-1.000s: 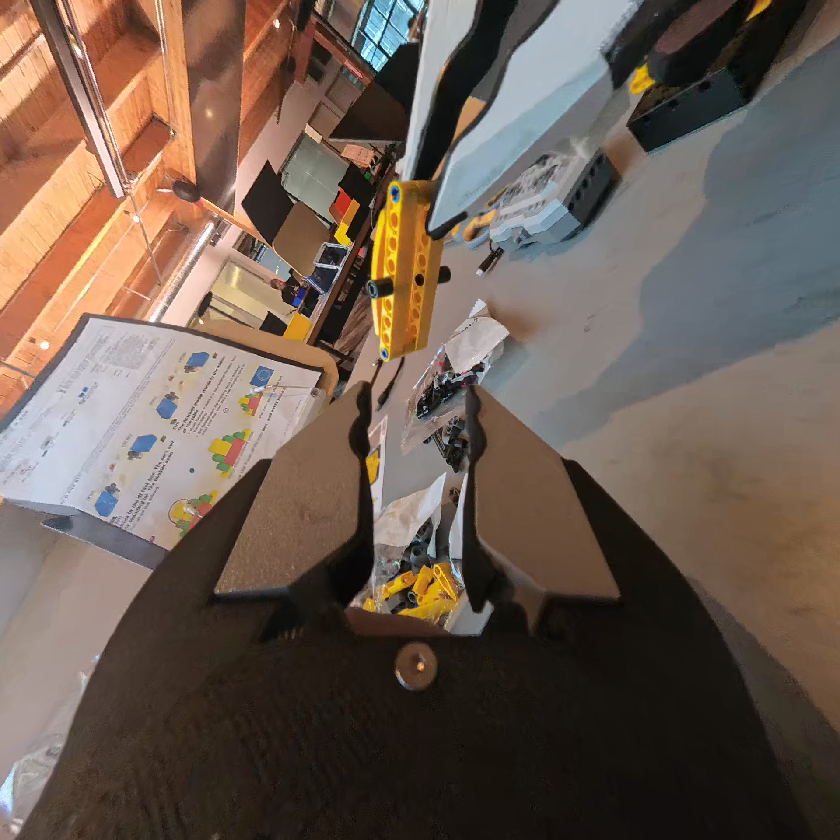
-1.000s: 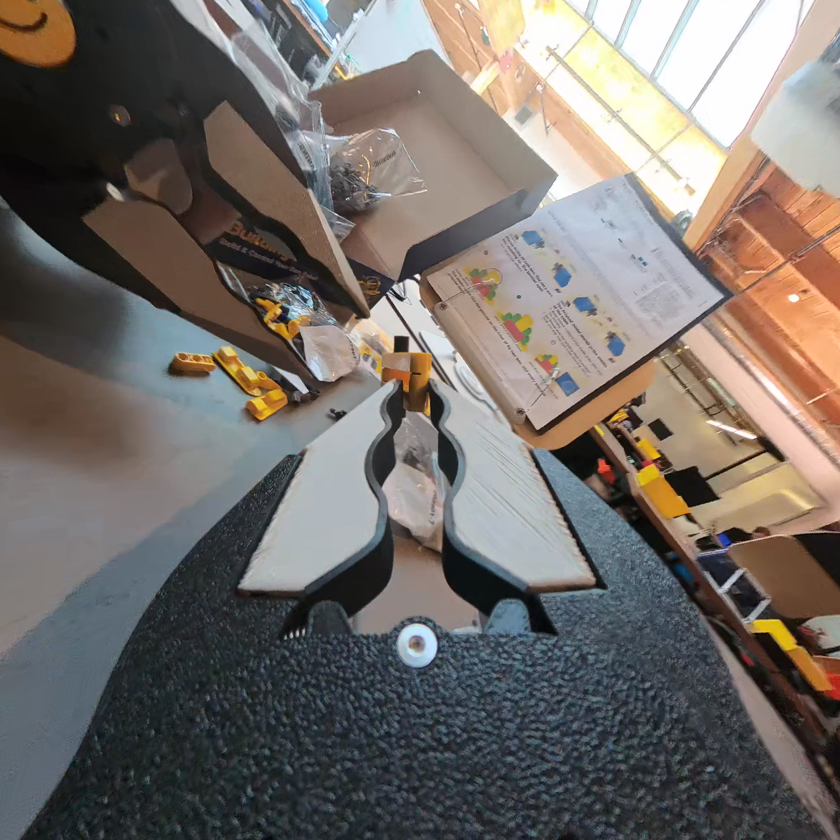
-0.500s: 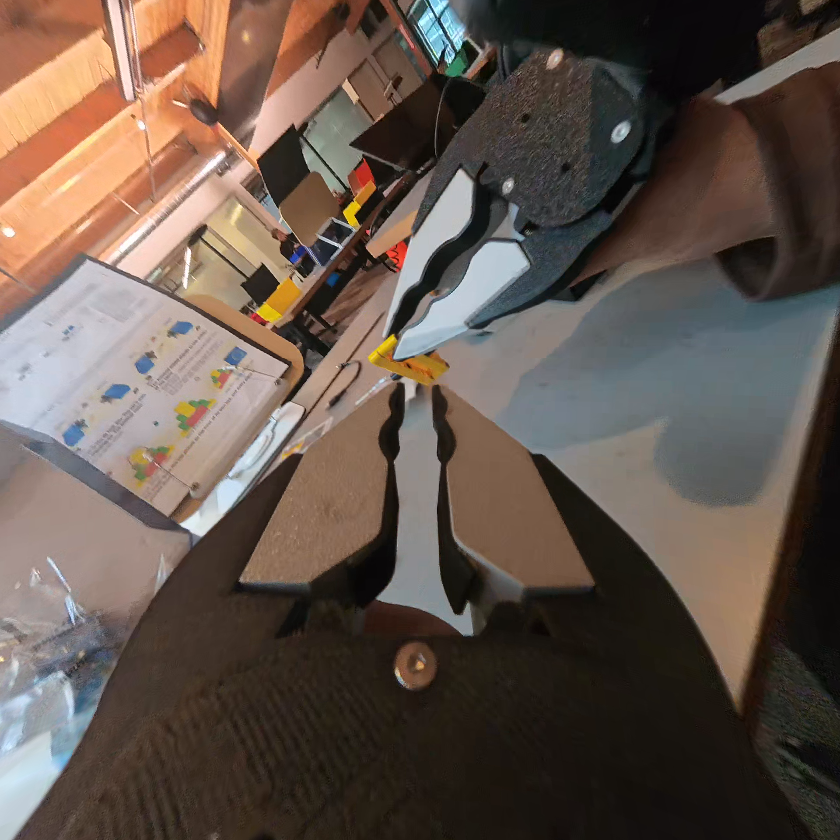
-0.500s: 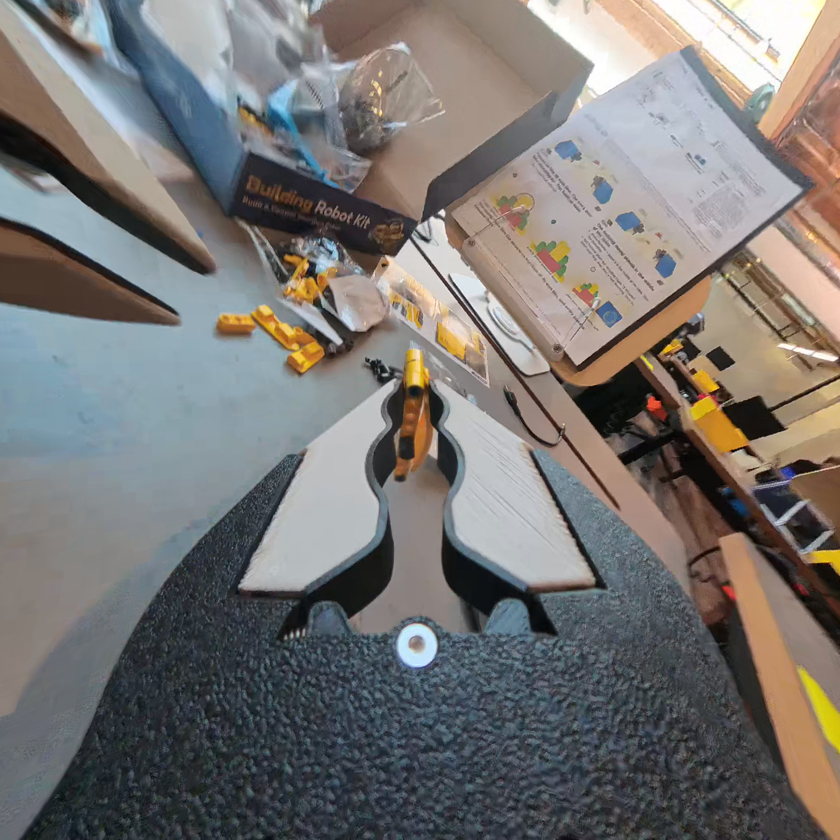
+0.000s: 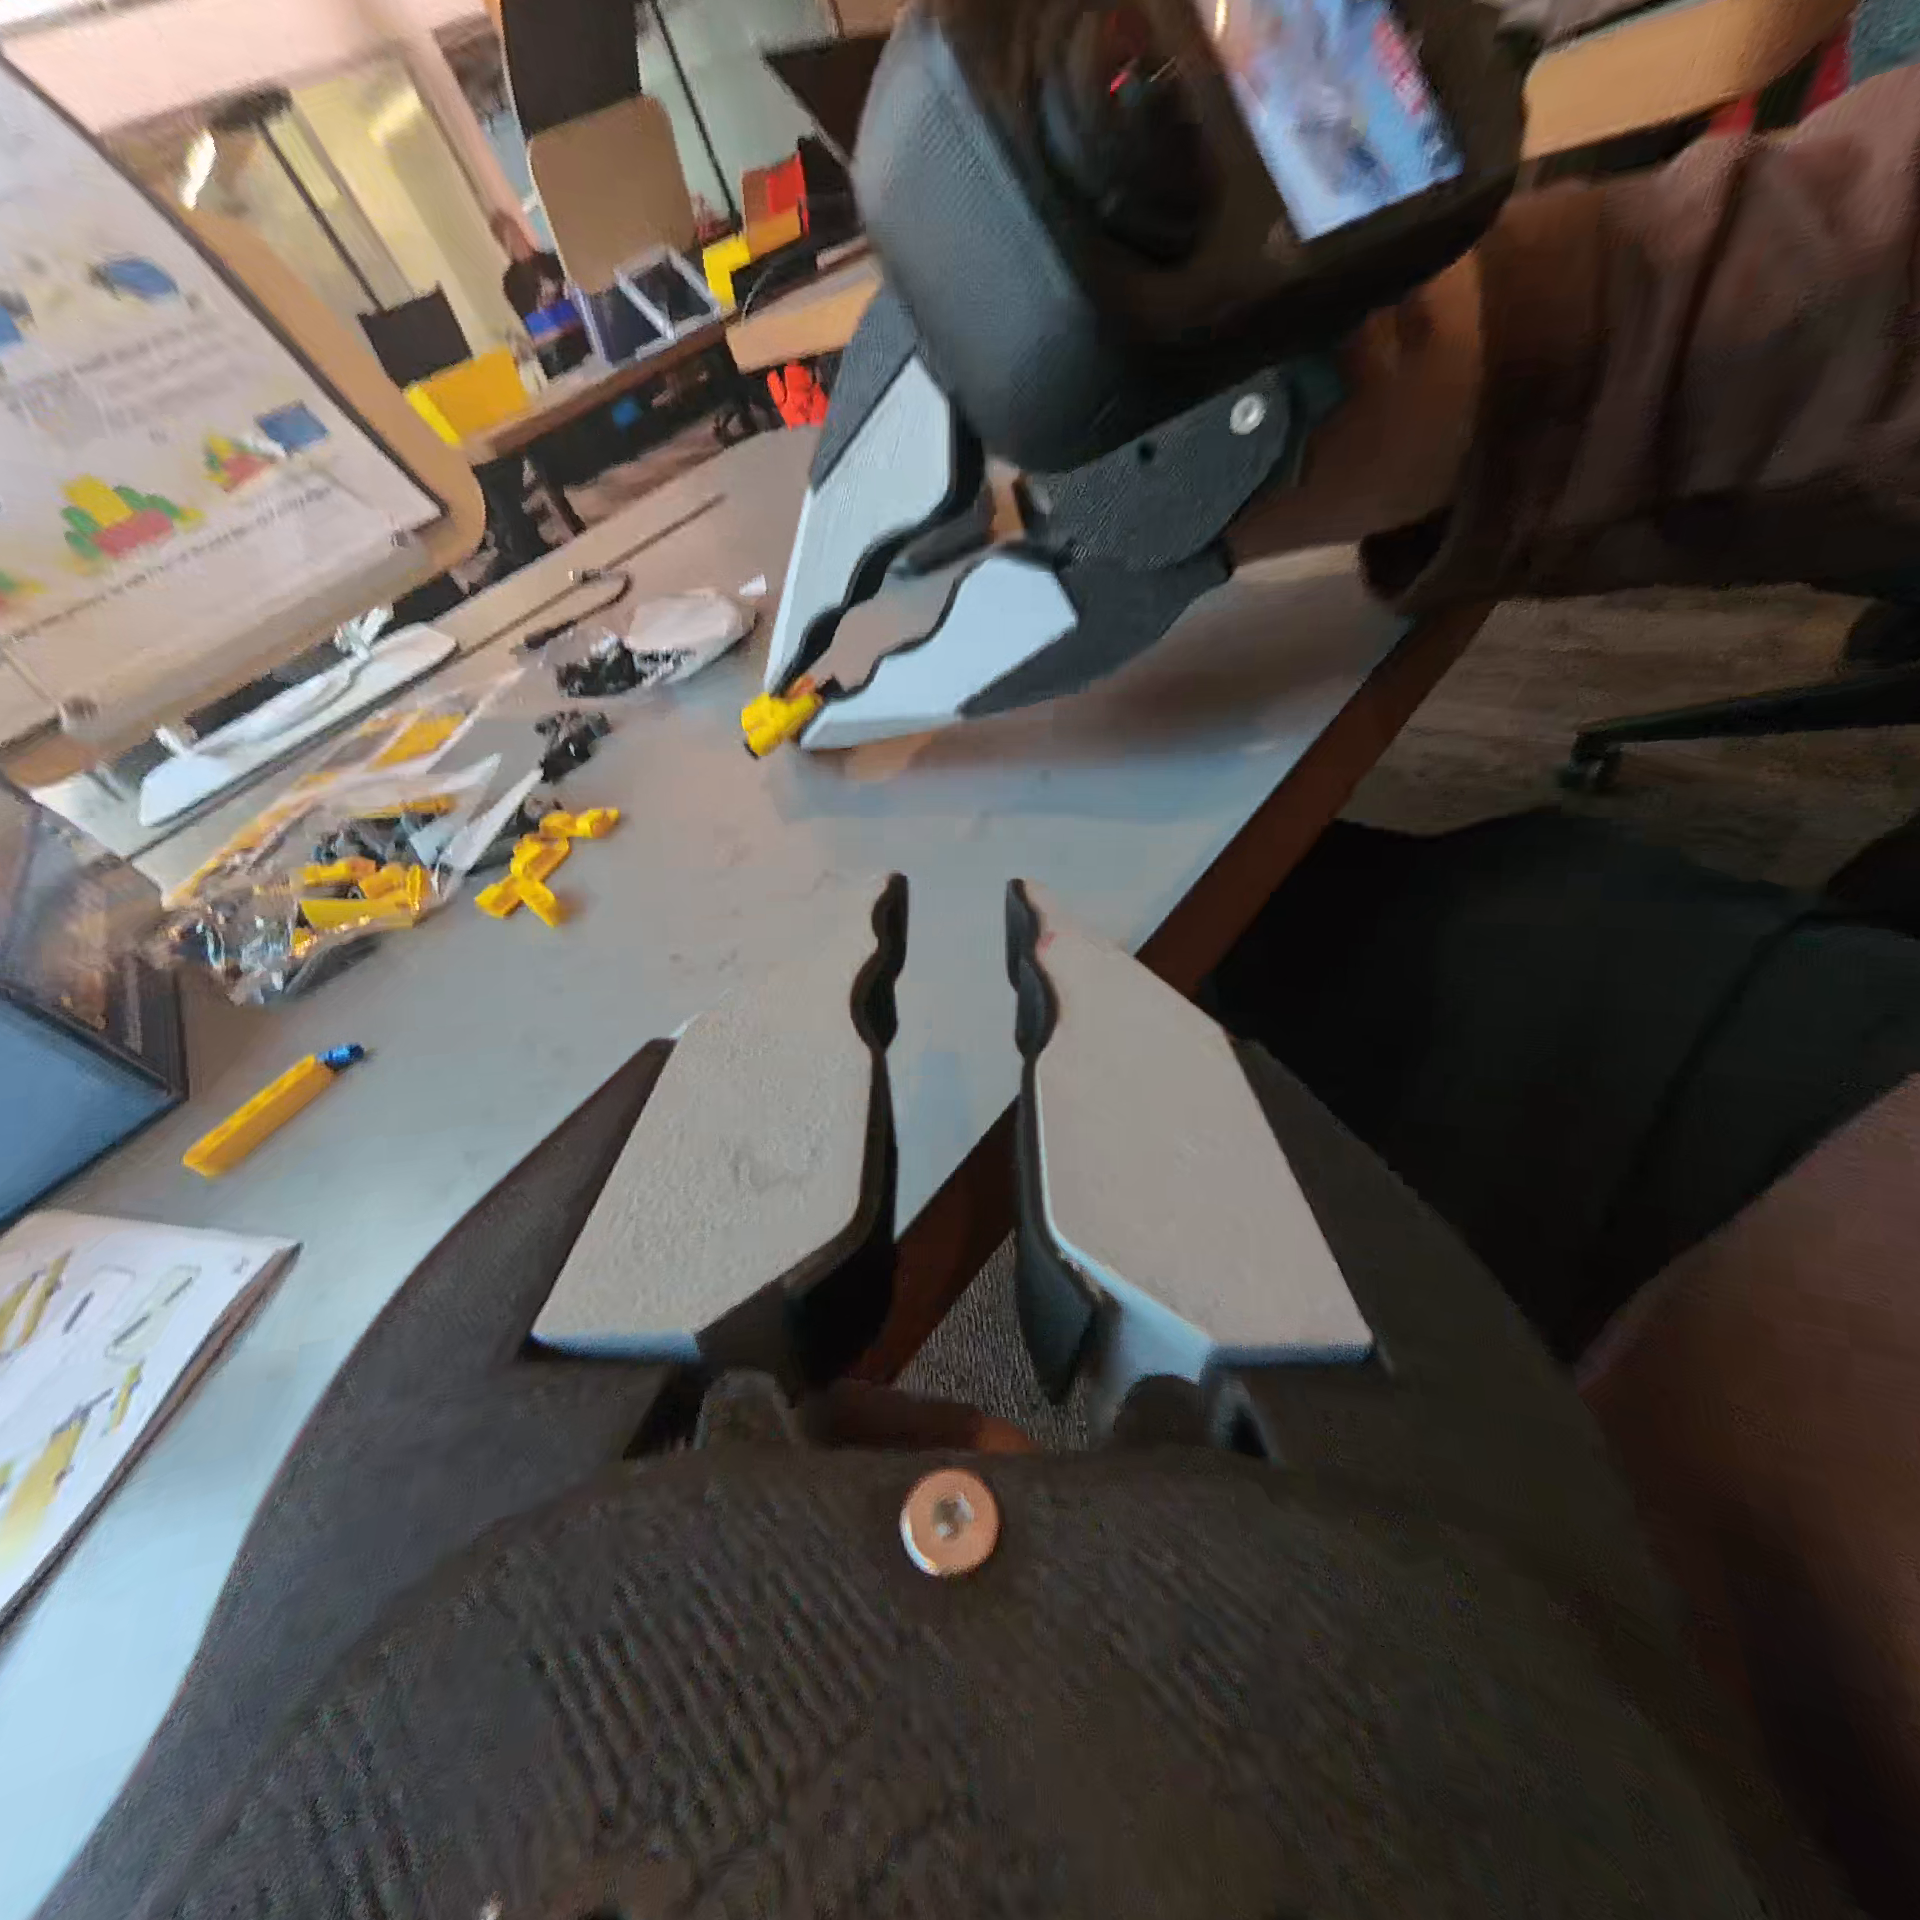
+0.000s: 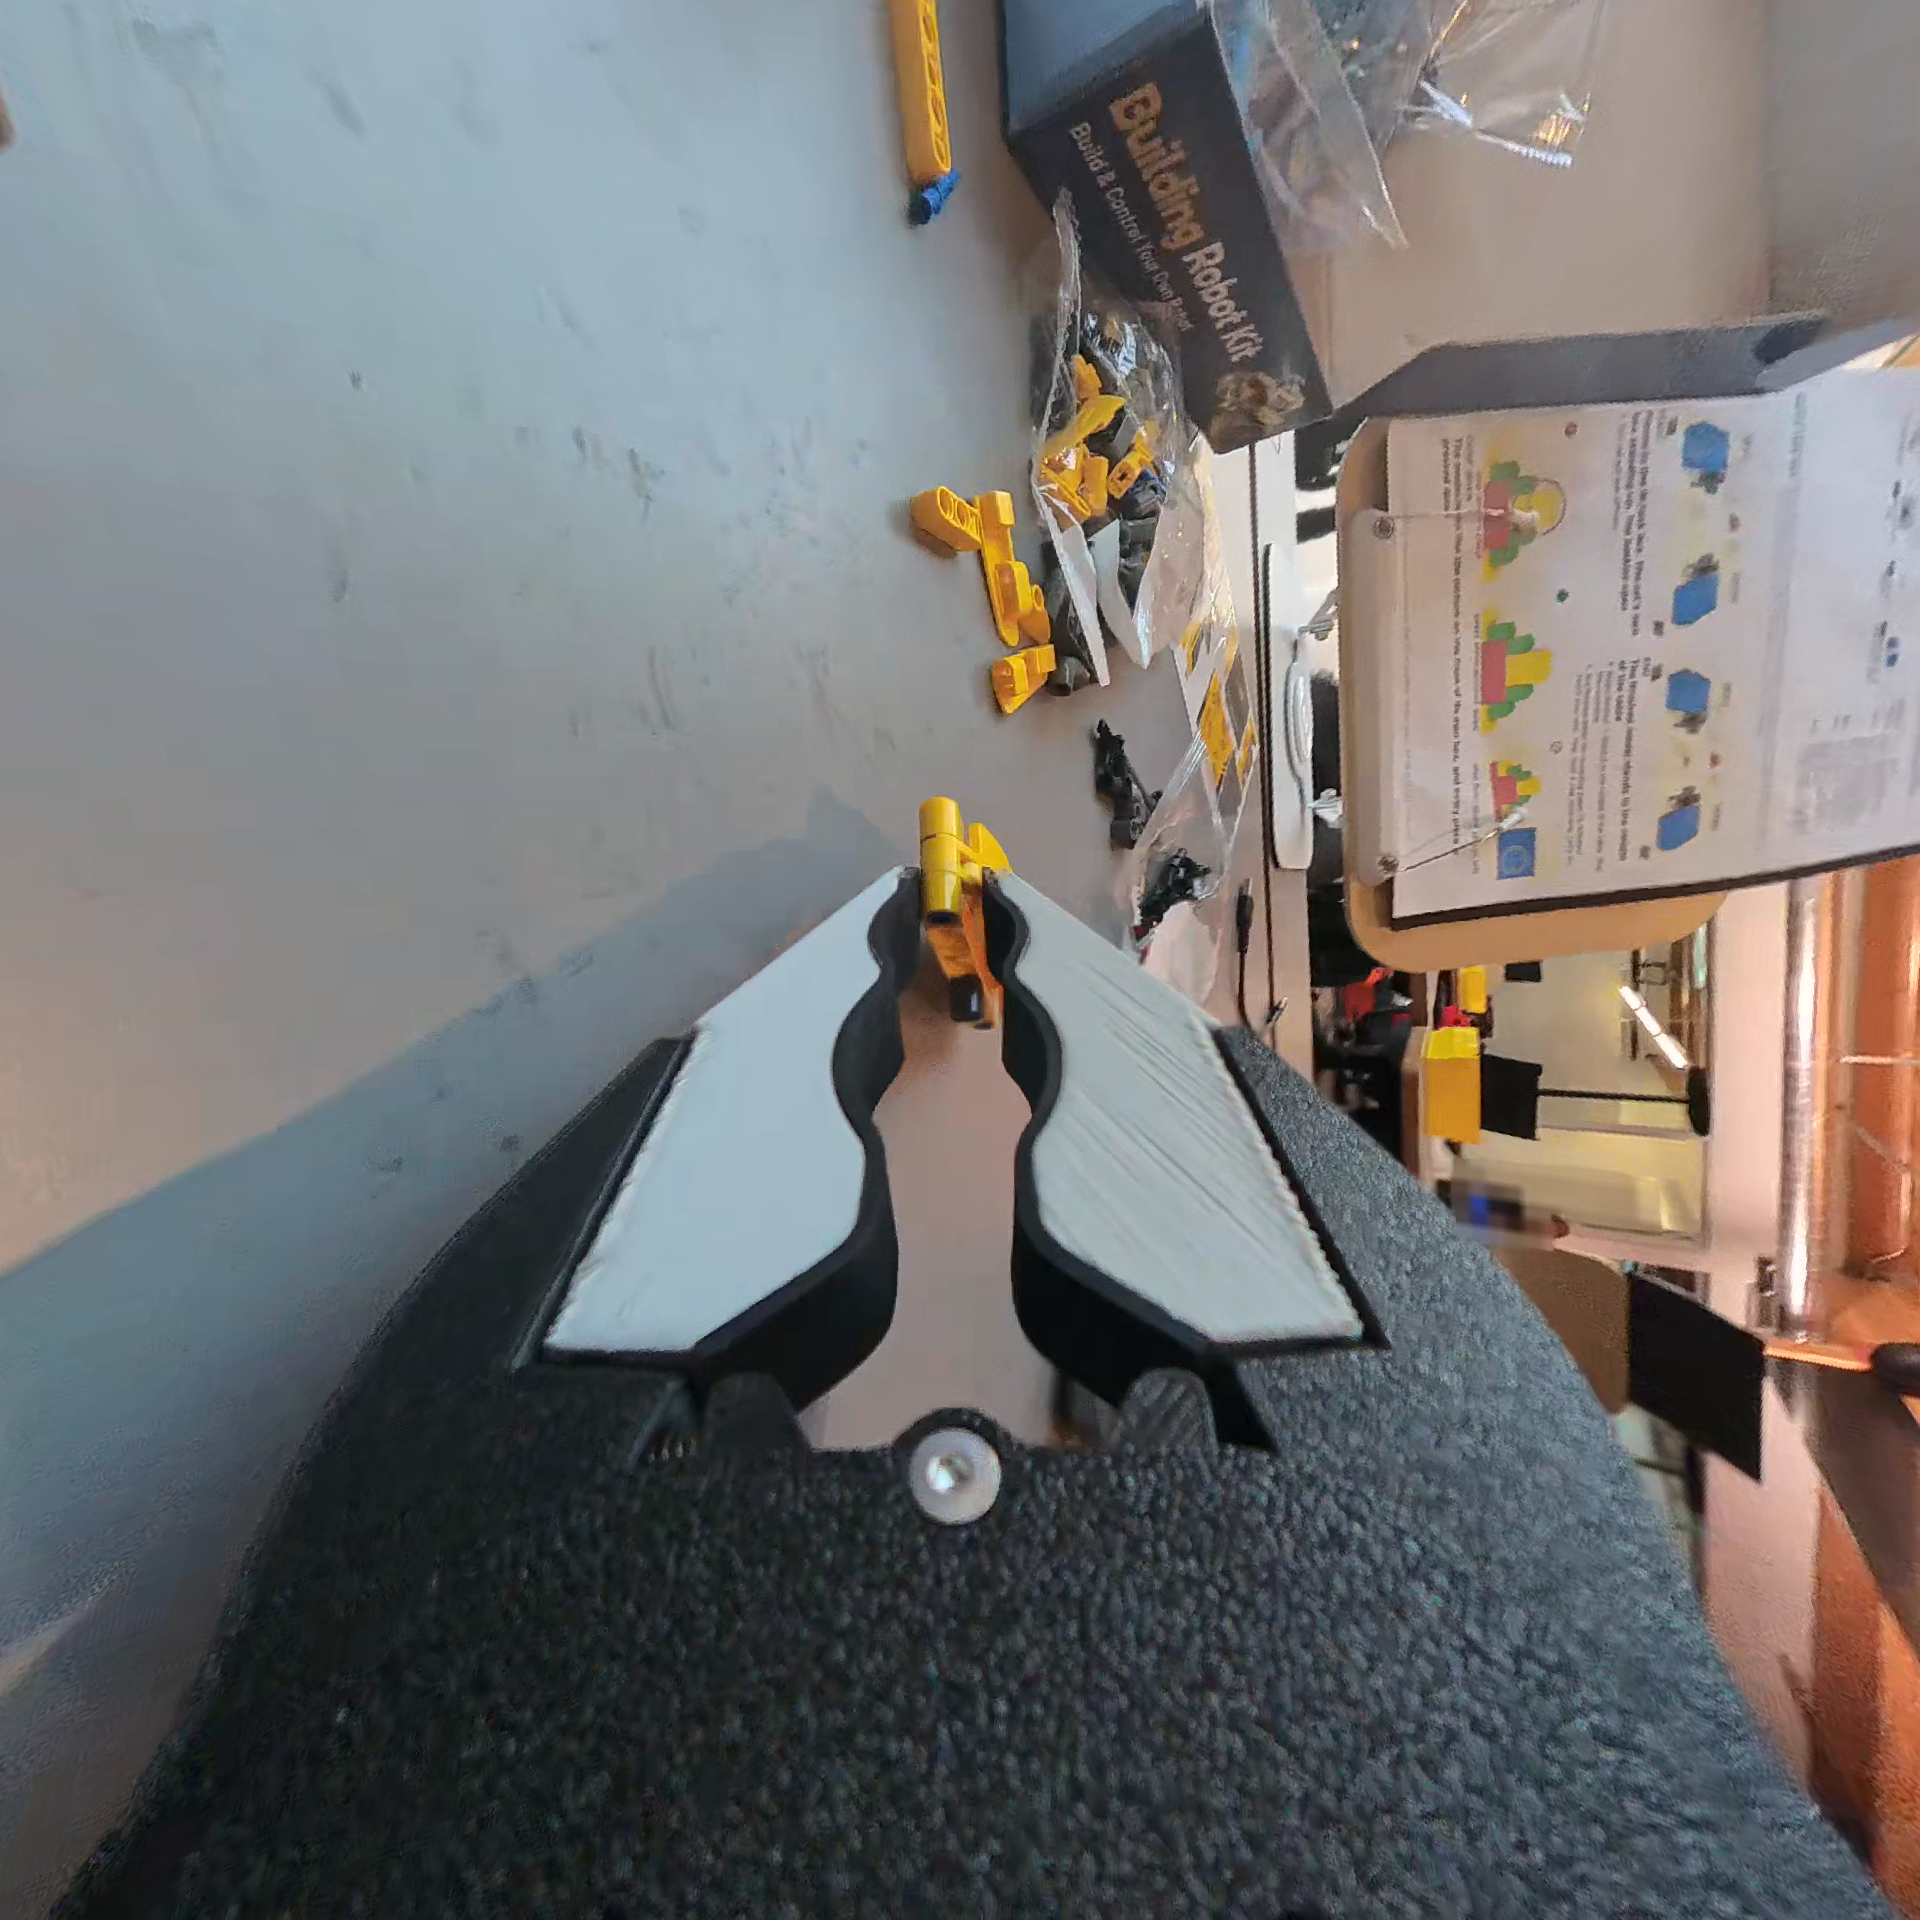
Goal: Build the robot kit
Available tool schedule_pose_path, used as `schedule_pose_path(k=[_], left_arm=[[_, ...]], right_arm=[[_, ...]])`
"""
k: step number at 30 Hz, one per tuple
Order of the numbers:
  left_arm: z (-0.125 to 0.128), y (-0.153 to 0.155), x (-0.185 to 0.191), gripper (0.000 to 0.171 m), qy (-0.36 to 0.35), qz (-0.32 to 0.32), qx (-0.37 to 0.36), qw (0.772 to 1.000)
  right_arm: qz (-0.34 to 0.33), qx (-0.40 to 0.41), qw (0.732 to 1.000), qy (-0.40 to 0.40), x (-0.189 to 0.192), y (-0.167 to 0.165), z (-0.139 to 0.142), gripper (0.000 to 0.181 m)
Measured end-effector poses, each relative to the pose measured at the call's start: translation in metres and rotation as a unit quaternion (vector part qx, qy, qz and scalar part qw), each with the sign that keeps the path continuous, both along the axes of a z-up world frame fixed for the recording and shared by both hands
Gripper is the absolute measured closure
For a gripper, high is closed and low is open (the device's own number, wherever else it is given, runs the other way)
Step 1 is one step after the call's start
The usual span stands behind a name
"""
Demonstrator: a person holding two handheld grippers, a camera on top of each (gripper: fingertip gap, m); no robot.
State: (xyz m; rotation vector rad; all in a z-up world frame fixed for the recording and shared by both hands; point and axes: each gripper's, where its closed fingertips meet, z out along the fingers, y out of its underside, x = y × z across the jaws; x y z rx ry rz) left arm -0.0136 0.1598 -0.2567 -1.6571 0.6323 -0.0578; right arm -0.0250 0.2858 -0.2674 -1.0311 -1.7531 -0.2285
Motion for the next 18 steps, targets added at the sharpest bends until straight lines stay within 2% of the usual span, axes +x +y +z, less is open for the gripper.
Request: schedule_pose_path(k=[3, 7, 9, 12, 14, 16, 18], left_arm=[[0.007, -0.006, -0.003, 0.139, -0.002, -0.022, 0.011, 1.000], [0.023, -0.015, -0.017, 0.142, -0.034, -0.040, 0.039, 0.998], [0.024, -0.015, -0.024, 0.142, -0.048, -0.041, 0.035, 0.997], [0.019, -0.015, -0.031, 0.140, -0.059, -0.037, 0.019, 0.997], [0.017, -0.015, -0.035, 0.136, -0.073, -0.032, 0.010, 0.997], [0.015, -0.015, -0.035, 0.130, -0.104, -0.034, -0.011, 0.994], [0.011, -0.017, -0.034, 0.125, -0.123, -0.045, -0.031, 0.991]], right_arm=[[-0.038, -0.079, 0.996, 0.035, -0.003, -0.005, -0.006, 0.154], [-0.065, -0.156, 0.980, 0.101, -0.009, -0.011, -0.008, 0.147], [-0.079, -0.160, 0.977, 0.116, -0.009, -0.009, -0.007, 0.143], [-0.075, -0.132, 0.967, 0.206, -0.013, -0.004, 0.022, 0.147], [-0.074, -0.145, 0.947, 0.275, -0.016, 0.001, 0.041, 0.159], [-0.068, -0.156, 0.926, 0.337, -0.024, 0.007, 0.063, 0.161], [-0.041, -0.174, 0.918, 0.353, -0.039, 0.009, 0.066, 0.159]])
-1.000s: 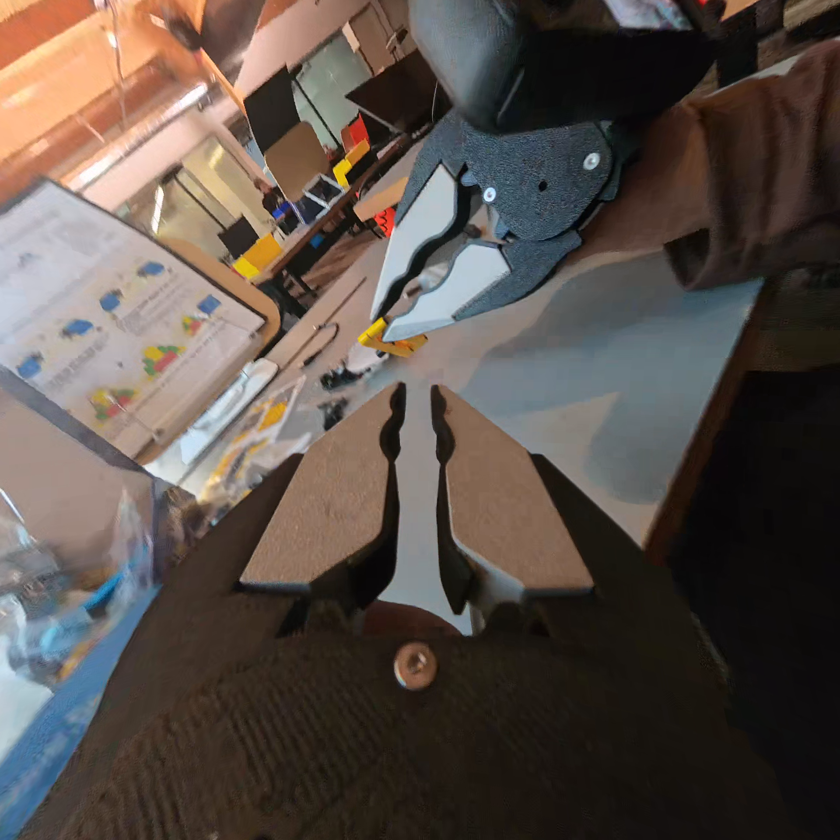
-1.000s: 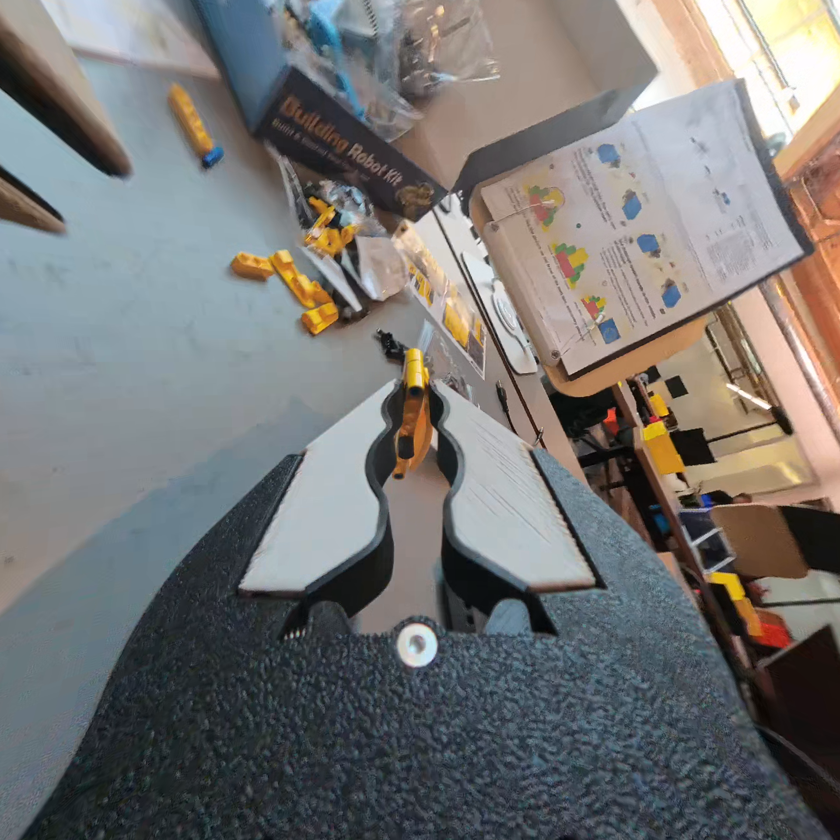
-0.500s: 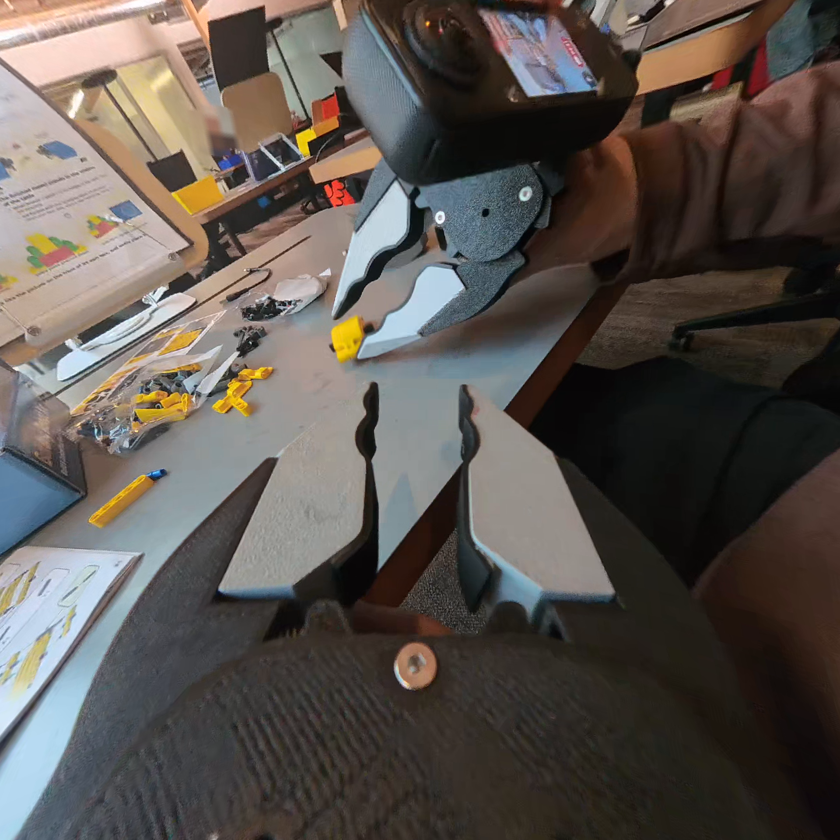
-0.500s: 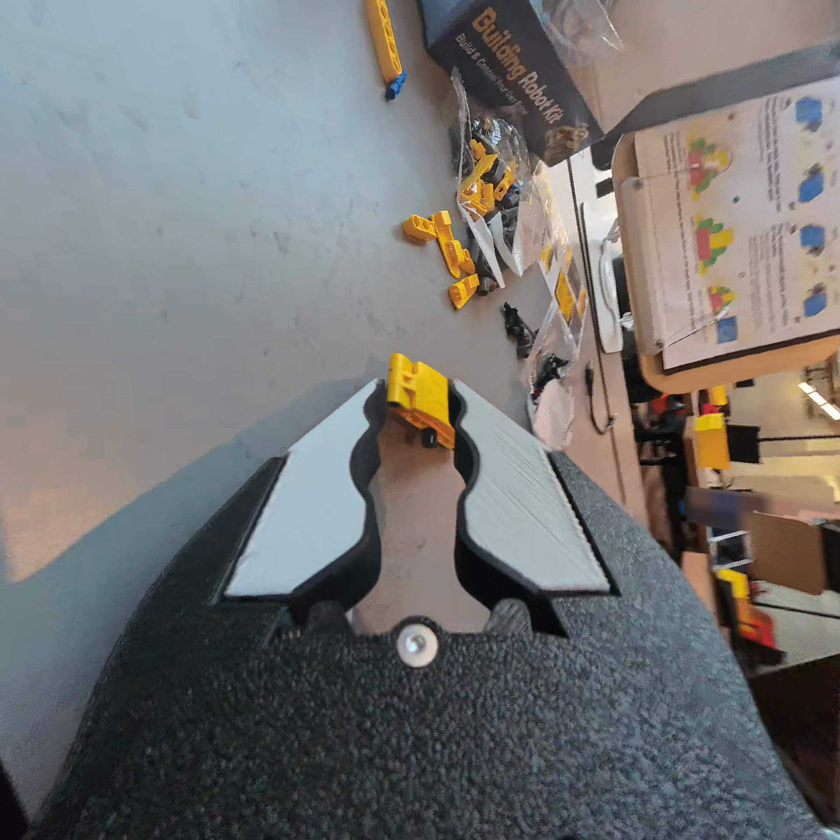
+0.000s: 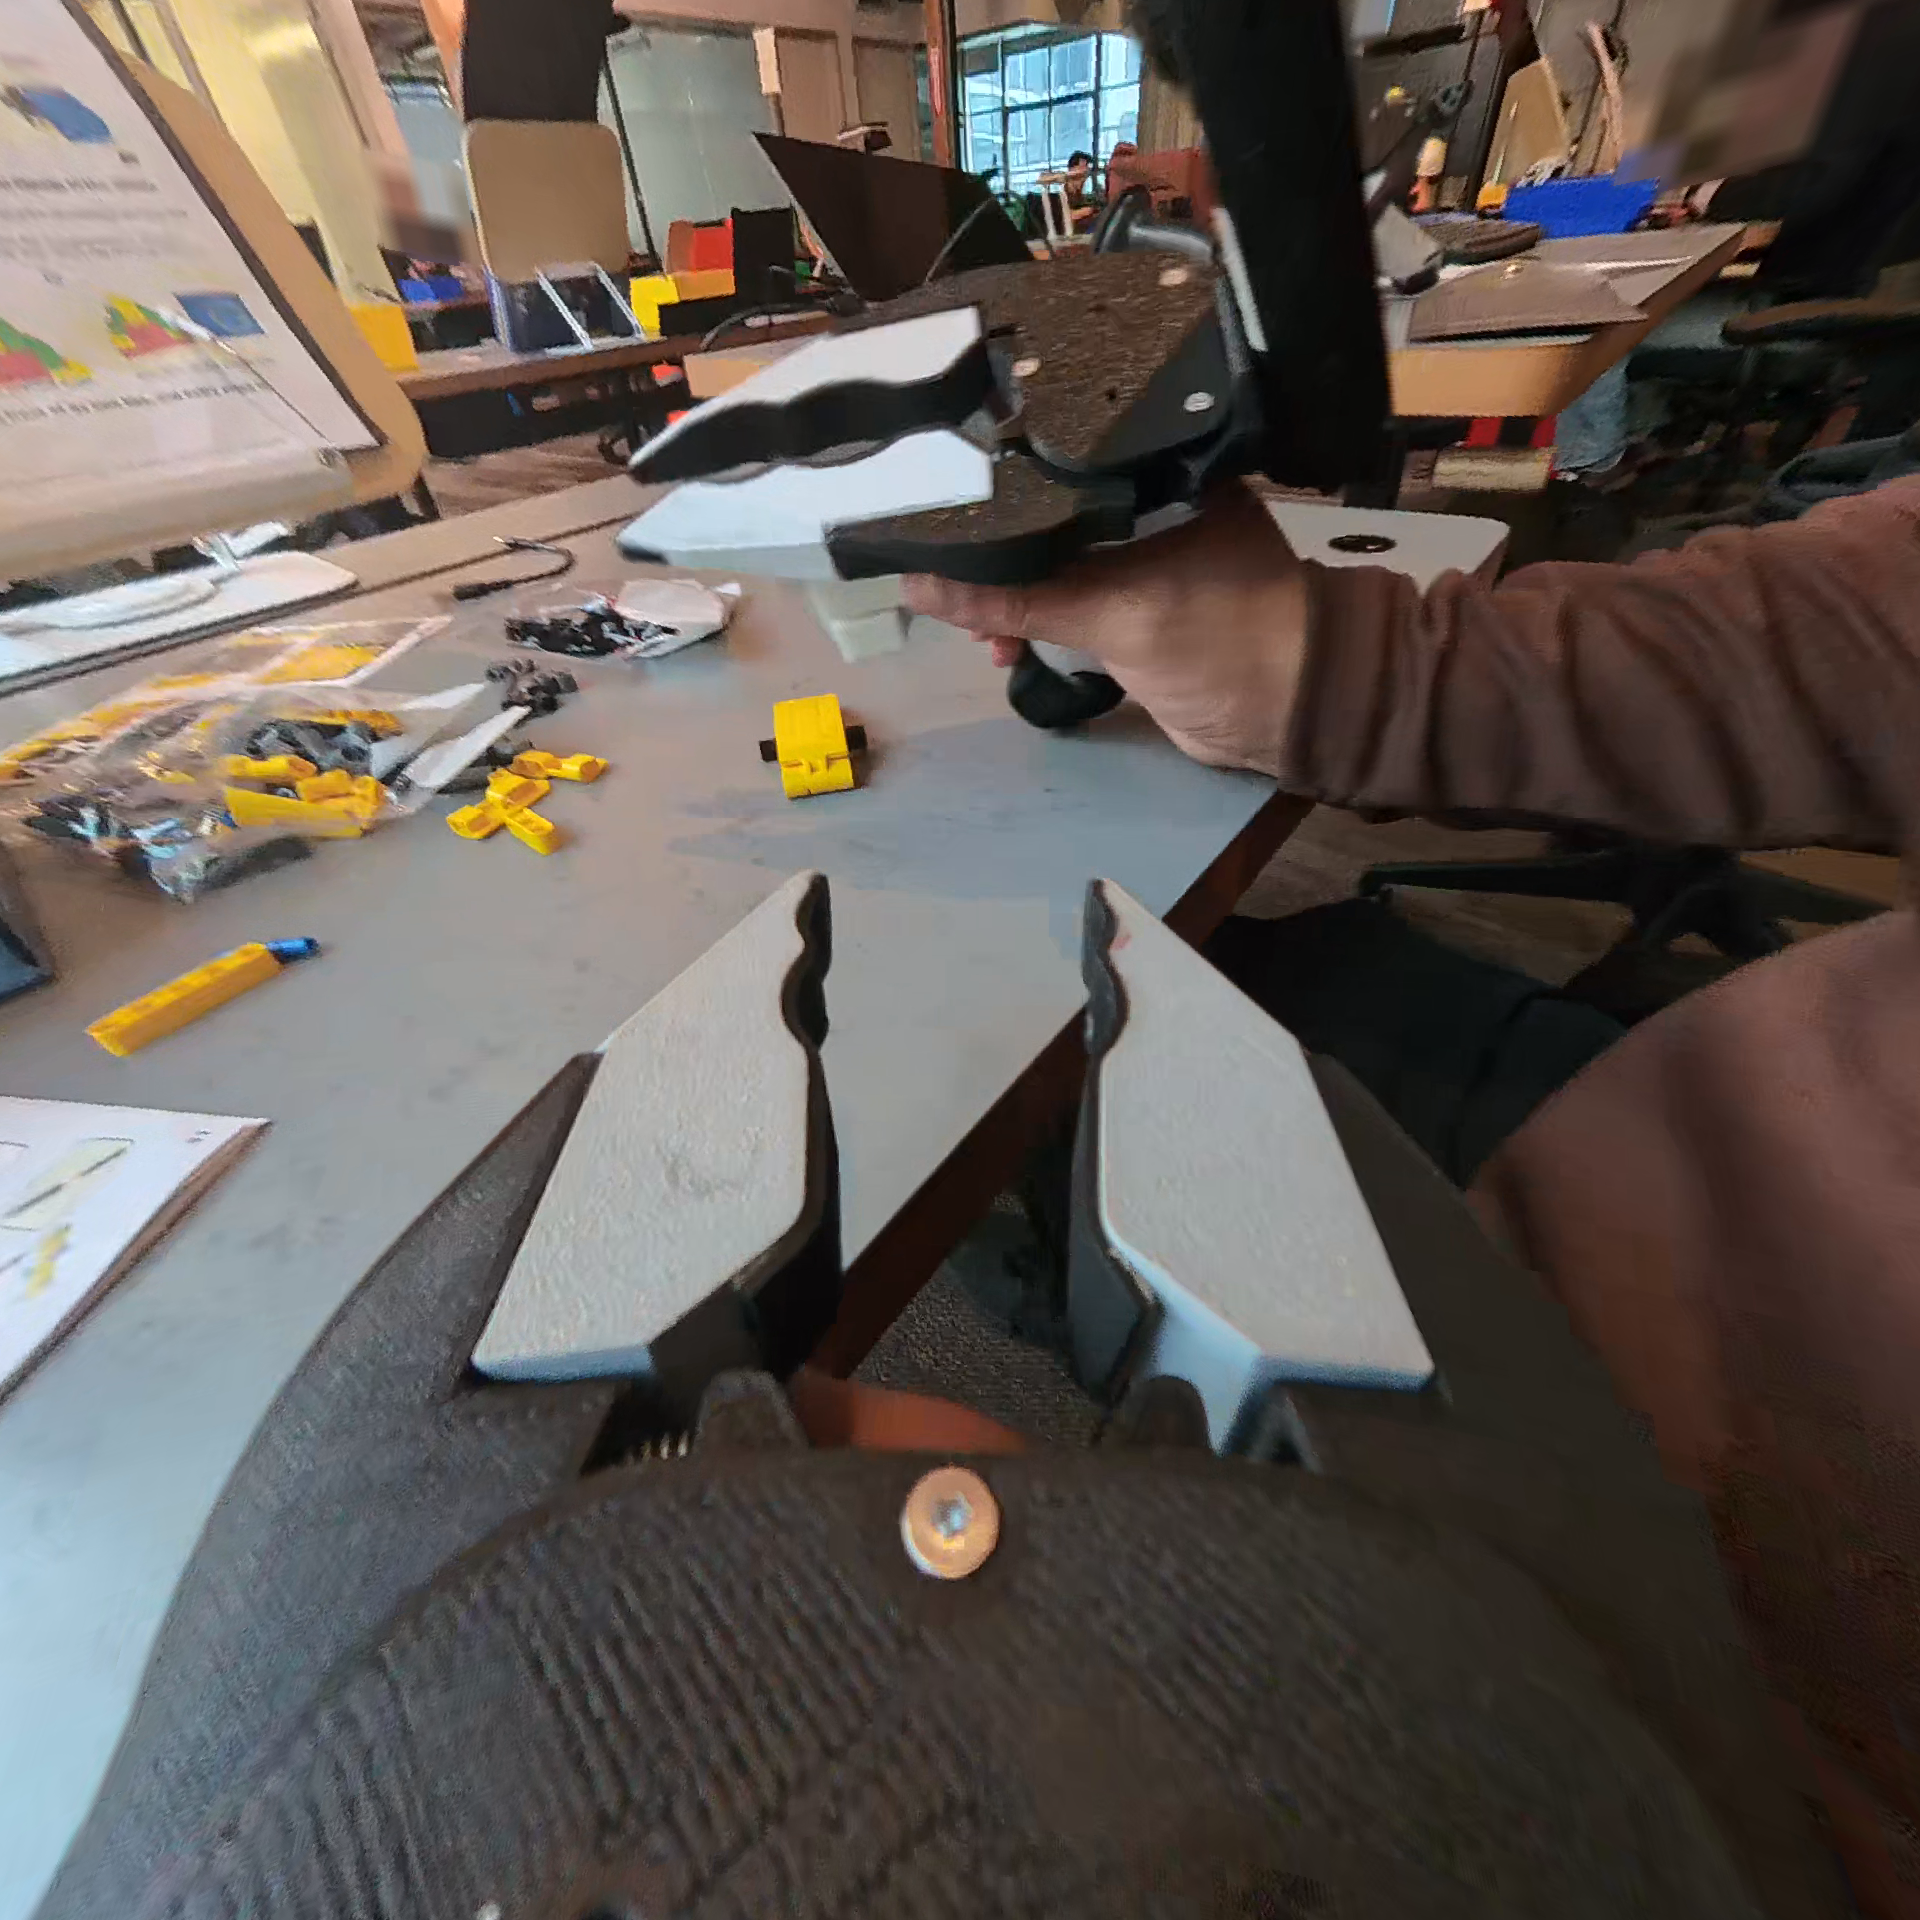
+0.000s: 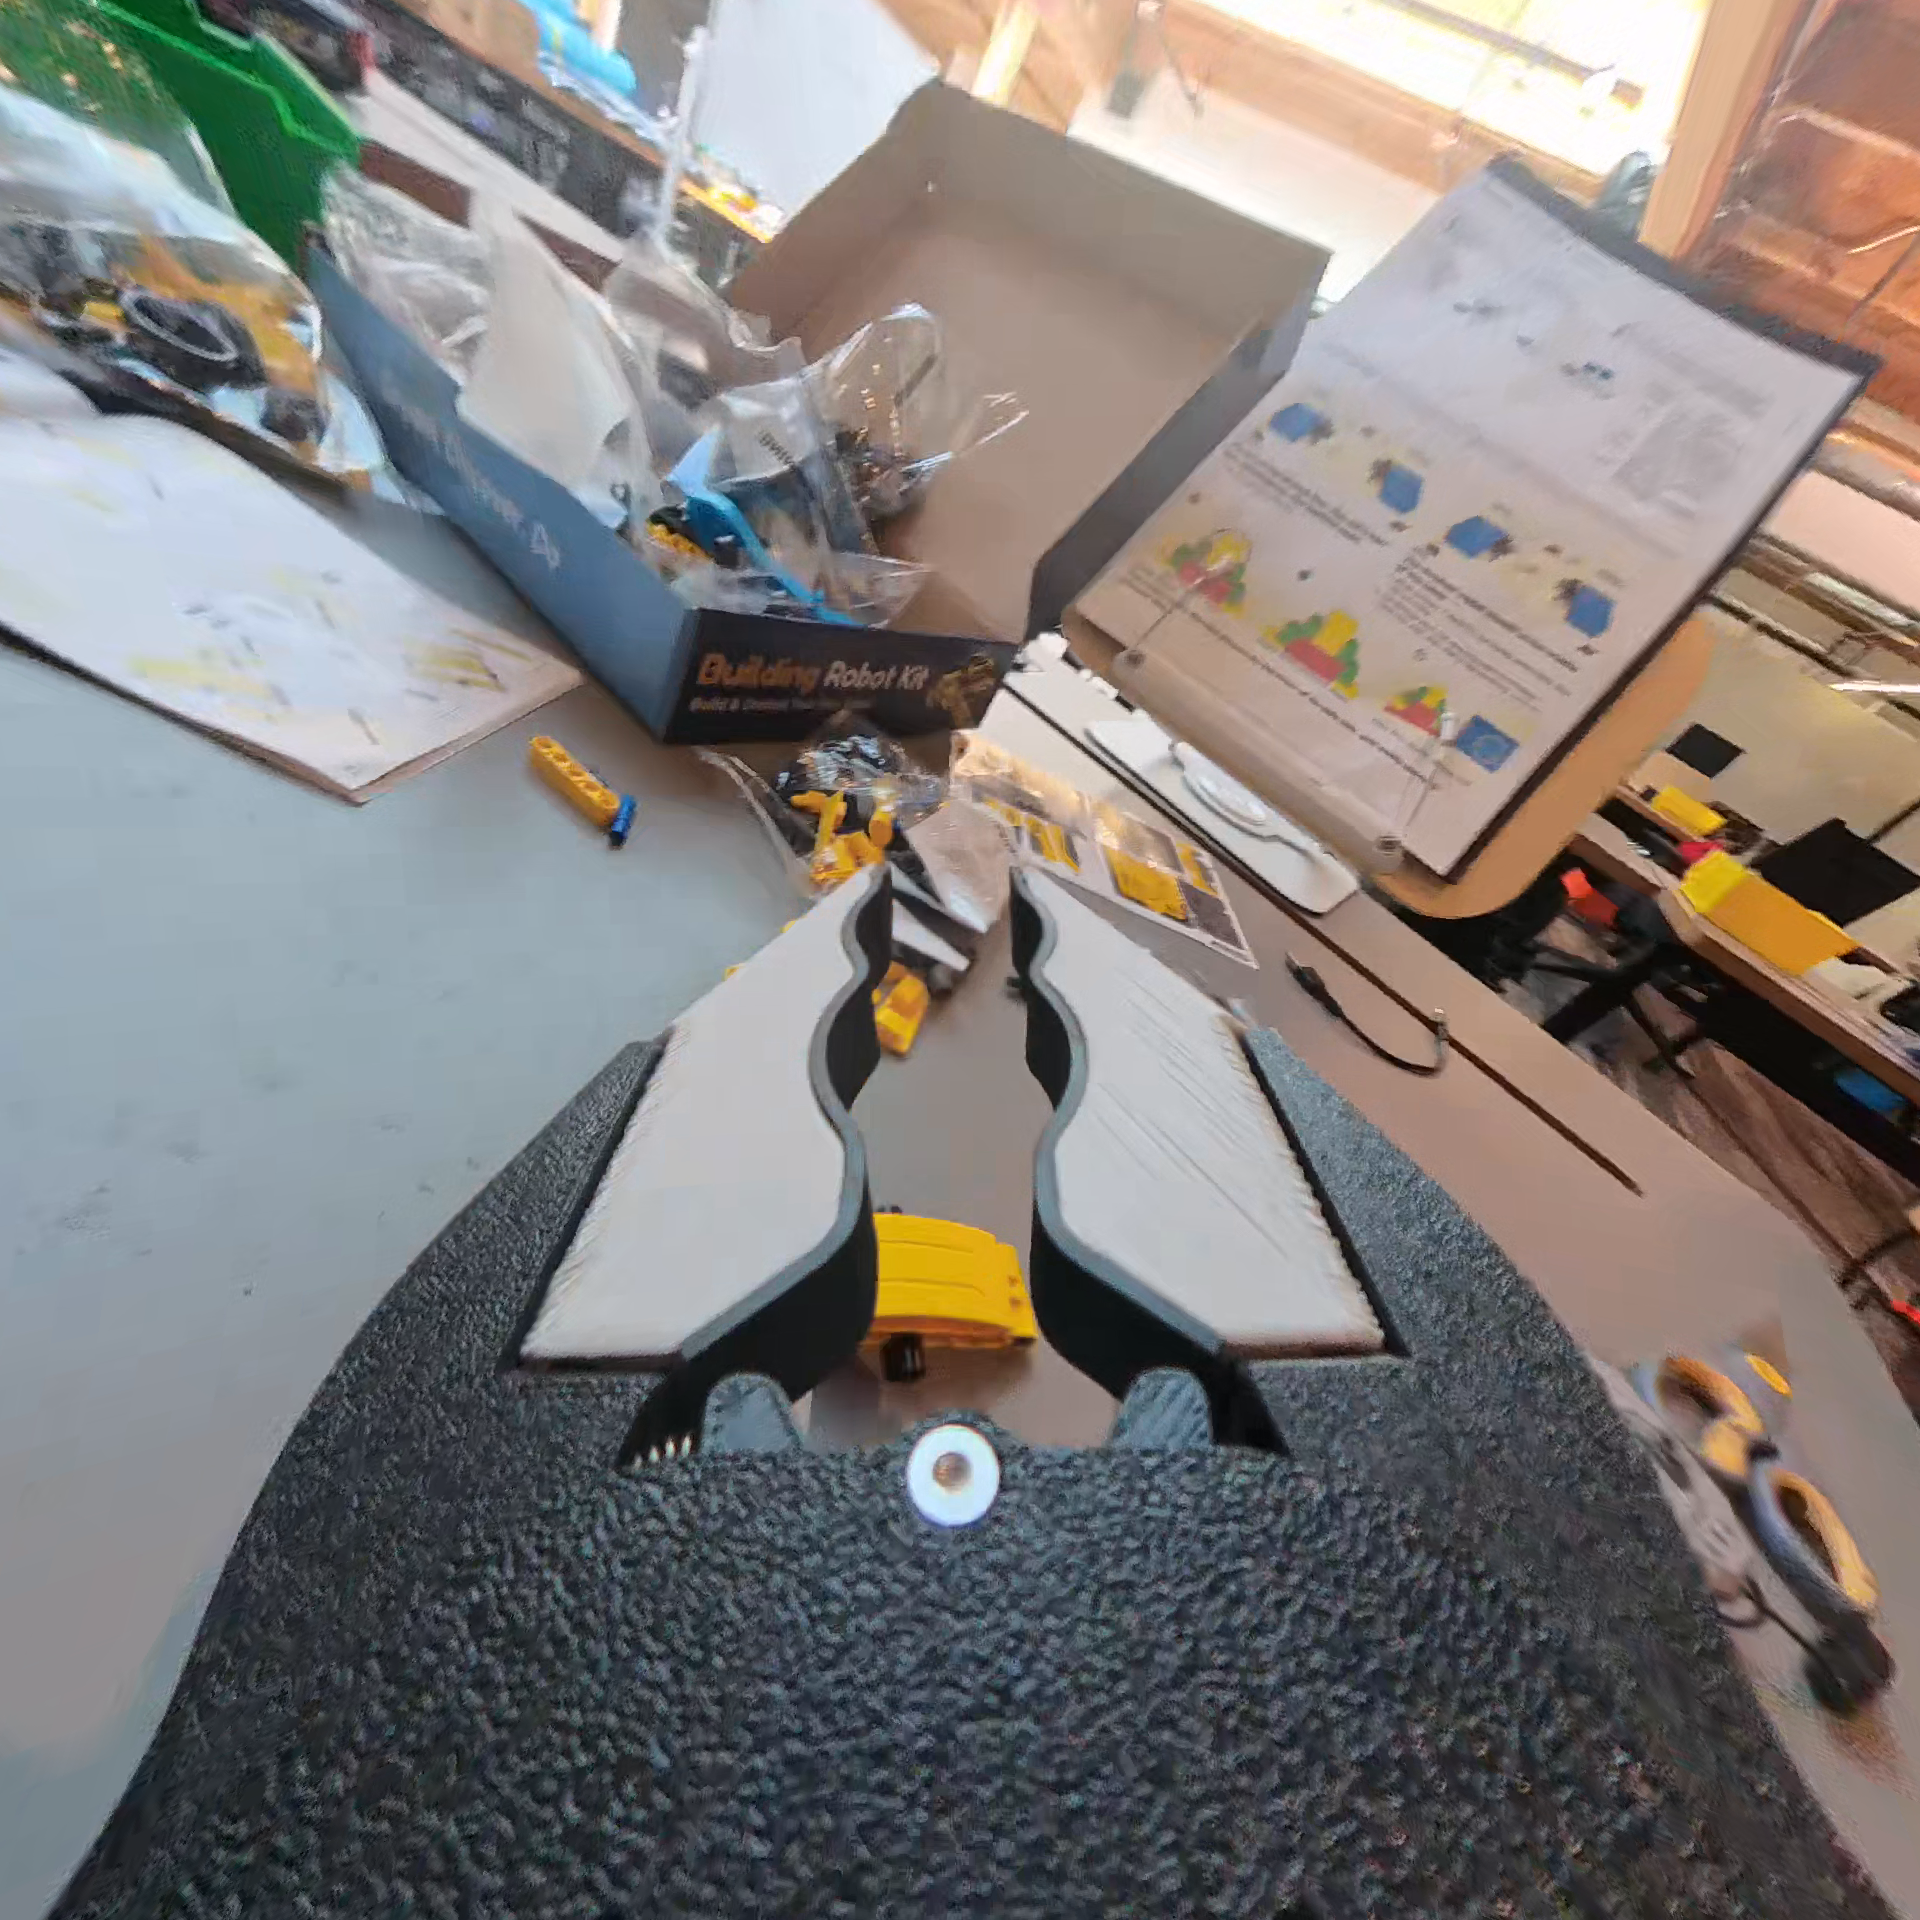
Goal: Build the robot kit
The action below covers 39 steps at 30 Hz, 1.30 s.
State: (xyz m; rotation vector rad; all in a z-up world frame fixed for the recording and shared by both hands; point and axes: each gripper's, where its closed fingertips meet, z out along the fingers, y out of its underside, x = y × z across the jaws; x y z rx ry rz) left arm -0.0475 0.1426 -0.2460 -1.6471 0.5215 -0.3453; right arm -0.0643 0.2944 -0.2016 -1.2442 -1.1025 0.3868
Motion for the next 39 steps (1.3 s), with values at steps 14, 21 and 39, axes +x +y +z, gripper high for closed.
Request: schedule_pose_path(k=[14, 21, 39], left_arm=[[-0.004, -0.016, -0.005, 0.125, -0.011, 0.009, -0.003, 1.000], [-0.017, -0.027, 0.030, 0.129, 0.084, -0.009, 0.023, 0.996], [-0.017, -0.011, -0.017, 0.151, 0.082, 0.140, -0.004, 0.987]], right_arm=[[-0.007, -0.015, 0.999, -0.031, 0.006, 0.009, -0.012, 0.164], [-0.044, -0.075, 0.995, -0.039, 0.031, 0.024, -0.020, 0.171], [-0.109, -0.083, 0.970, -0.203, 0.046, 0.024, -0.069, 0.181]])
